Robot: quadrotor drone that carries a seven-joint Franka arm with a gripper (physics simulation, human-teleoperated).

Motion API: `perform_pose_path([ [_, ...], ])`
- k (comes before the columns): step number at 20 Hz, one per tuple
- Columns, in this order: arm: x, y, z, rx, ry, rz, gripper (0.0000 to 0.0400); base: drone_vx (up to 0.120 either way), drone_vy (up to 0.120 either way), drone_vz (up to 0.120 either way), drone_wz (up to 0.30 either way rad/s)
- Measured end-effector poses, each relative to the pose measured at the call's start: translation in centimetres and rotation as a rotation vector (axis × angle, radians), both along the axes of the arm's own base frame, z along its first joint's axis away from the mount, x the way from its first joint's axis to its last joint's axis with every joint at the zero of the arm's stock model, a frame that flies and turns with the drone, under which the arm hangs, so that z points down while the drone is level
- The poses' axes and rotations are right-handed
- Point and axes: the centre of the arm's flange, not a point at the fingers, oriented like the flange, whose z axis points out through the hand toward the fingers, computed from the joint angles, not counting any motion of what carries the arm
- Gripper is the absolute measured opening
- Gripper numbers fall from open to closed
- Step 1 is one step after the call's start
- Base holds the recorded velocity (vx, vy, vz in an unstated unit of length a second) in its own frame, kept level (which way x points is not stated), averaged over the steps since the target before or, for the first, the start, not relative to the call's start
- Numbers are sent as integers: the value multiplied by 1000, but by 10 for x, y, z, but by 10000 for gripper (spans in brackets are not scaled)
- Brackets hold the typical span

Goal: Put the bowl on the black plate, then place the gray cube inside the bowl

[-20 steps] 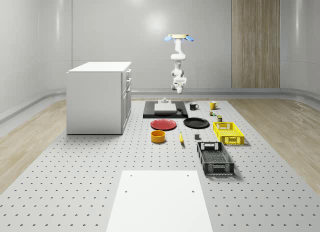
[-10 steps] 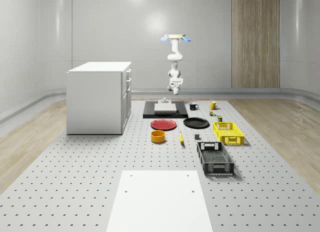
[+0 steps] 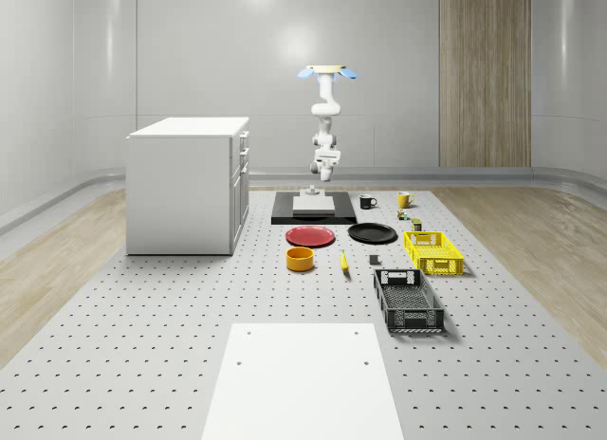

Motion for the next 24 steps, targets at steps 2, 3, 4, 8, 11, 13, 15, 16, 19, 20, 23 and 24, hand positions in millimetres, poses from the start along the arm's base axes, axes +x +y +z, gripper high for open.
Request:
perform_pose_path([
  [2,0,4,0,-37,-1,-1,400,120,-120,0,0],
  [3,0,6,-1,-61,-2,-2,400,120,-120,0,0],
  [4,0,9,-1,-89,-3,-2,400,120,-120,0,0],
  [8,0,25,-6,-263,-6,-7,400,120,-120,0,0],
  [11,0,45,-16,-489,-7,-14,400,120,-120,0,0],
  [13,0,62,-30,-703,-8,-20,400,120,-80,0,0],
  [15,1,78,-52,-976,-8,-28,400,120,0,-100,0],
  [16,1,84,-66,-1133,-7,-33,400,120,0,-120,0],
  [19,3,88,-117,-1646,-5,-50,400,120,0,-120,0],
  [20,3,84,-133,-1816,-5,-56,400,120,0,-120,0],
  [23,5,60,-170,-2261,-2,-70,400,120,0,-120,0],
  [24,5,51,-178,-2380,-1,-73,400,120,0,-120,0],
])
